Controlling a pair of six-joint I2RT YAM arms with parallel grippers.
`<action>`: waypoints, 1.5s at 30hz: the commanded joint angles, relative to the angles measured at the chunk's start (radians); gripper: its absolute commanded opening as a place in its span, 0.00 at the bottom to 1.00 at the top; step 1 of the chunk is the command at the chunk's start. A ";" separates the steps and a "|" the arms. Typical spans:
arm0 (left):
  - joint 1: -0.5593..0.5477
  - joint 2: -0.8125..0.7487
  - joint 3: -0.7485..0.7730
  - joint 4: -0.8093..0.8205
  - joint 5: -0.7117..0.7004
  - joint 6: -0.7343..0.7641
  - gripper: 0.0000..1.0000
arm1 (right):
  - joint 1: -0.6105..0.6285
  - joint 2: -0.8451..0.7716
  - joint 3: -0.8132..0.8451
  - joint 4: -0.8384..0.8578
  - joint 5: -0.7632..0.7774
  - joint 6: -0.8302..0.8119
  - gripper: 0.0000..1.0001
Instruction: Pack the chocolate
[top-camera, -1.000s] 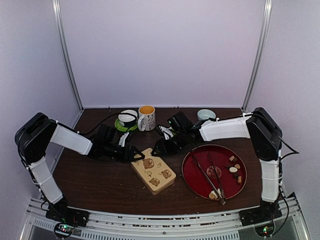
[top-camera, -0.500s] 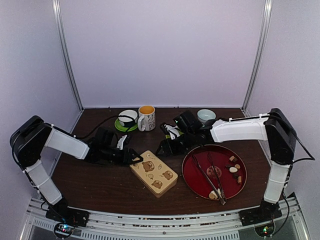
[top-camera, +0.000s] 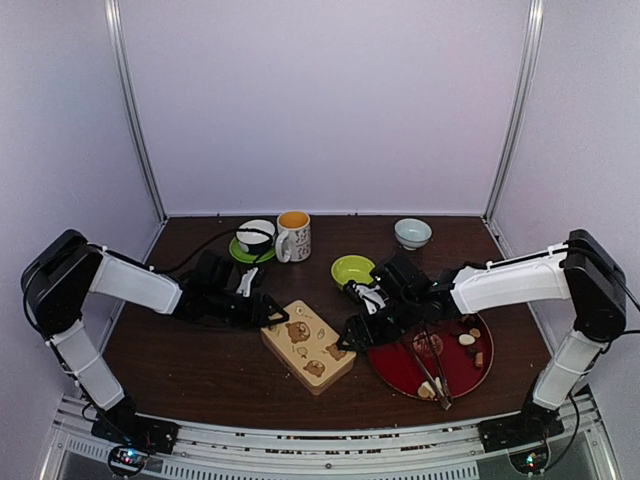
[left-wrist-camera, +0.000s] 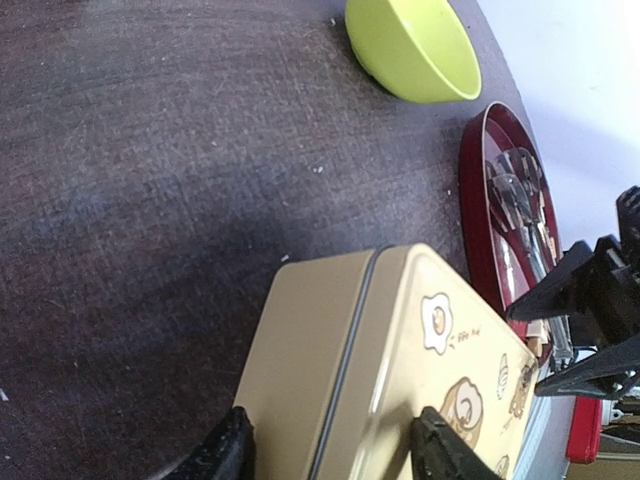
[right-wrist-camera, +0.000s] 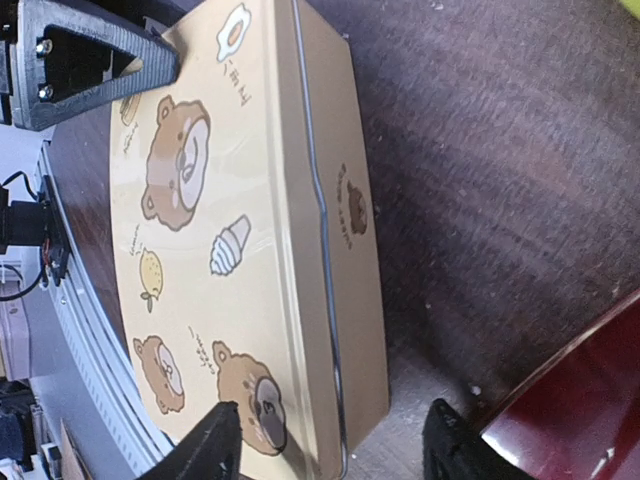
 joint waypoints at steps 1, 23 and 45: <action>-0.005 0.031 0.024 -0.052 -0.061 0.017 0.53 | 0.006 0.002 -0.033 0.079 -0.031 0.020 0.58; -0.004 0.114 0.010 -0.043 -0.067 -0.014 0.35 | 0.006 0.081 -0.042 0.151 -0.046 0.043 0.40; 0.012 0.150 -0.175 0.227 -0.029 -0.042 0.25 | 0.007 0.079 -0.027 0.116 -0.050 0.030 0.40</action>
